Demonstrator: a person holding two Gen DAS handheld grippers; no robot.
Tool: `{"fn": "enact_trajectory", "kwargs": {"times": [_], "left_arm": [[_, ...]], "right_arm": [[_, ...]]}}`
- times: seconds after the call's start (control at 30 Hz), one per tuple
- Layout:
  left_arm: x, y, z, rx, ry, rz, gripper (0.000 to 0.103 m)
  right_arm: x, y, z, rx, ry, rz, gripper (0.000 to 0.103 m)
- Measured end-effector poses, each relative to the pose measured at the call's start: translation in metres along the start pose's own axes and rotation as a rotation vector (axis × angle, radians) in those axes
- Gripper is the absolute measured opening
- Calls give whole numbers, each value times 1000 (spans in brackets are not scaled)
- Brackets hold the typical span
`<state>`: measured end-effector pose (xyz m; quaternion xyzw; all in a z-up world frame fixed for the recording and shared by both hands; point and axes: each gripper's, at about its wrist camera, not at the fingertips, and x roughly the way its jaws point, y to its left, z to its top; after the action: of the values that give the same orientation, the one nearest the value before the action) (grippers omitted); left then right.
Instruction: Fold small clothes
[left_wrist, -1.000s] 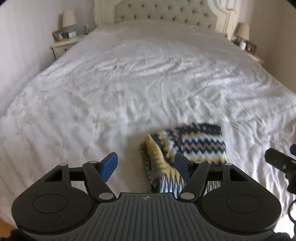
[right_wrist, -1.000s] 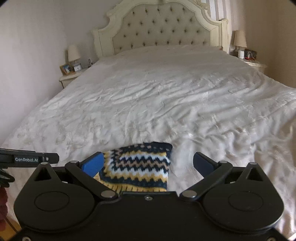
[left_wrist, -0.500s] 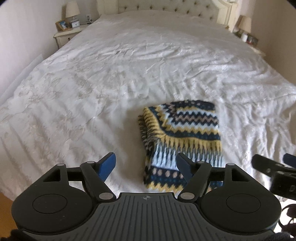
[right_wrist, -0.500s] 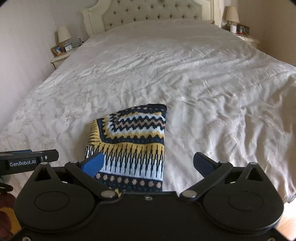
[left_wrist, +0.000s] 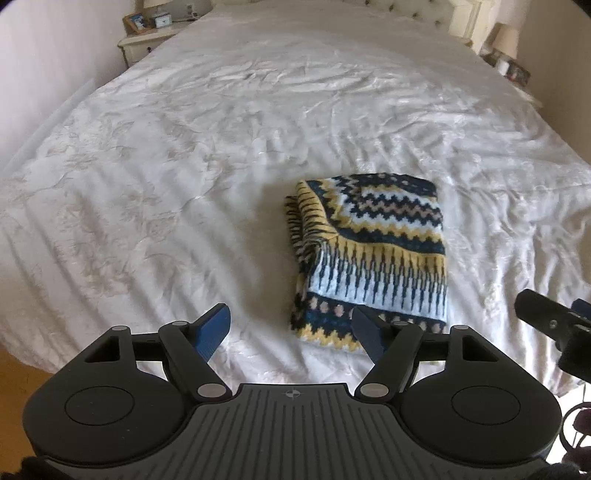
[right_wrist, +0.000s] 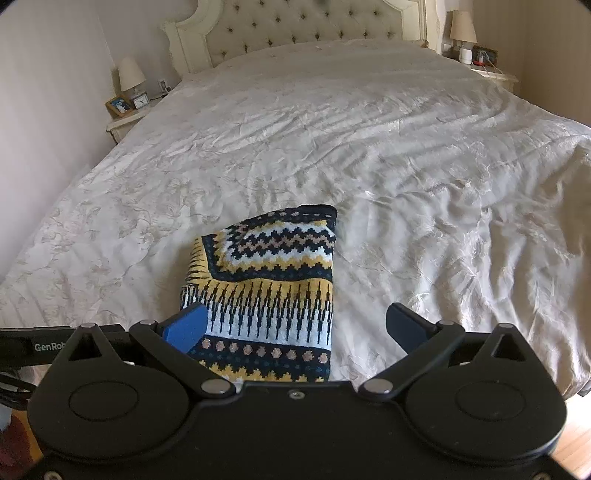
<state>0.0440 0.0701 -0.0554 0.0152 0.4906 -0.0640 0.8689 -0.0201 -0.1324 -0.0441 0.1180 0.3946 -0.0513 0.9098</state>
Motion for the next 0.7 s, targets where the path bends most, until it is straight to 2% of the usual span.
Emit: {"fn": "enact_trajectory", "kwargs": {"times": [0.07,0.23,0.5,0.57,0.7], "left_arm": [[-3,-1,0,10,-13,24,71],[-5,-1,0,26,-7,30,71],[-3,-6,-5,54,53,59,71],[-7,-7,-8,58,30,74,71],[-26,-8,-14,62,-78,80,71]], "right_arm": [[-1,1,0,0,1,-1,102],[-1,2,-2,6,8,0,102],[-2,1,-9,13,35,-13,102],[-5,0,-10,16,28,-18,102],[-12,-2,-11,21,2,-13,102]]}}
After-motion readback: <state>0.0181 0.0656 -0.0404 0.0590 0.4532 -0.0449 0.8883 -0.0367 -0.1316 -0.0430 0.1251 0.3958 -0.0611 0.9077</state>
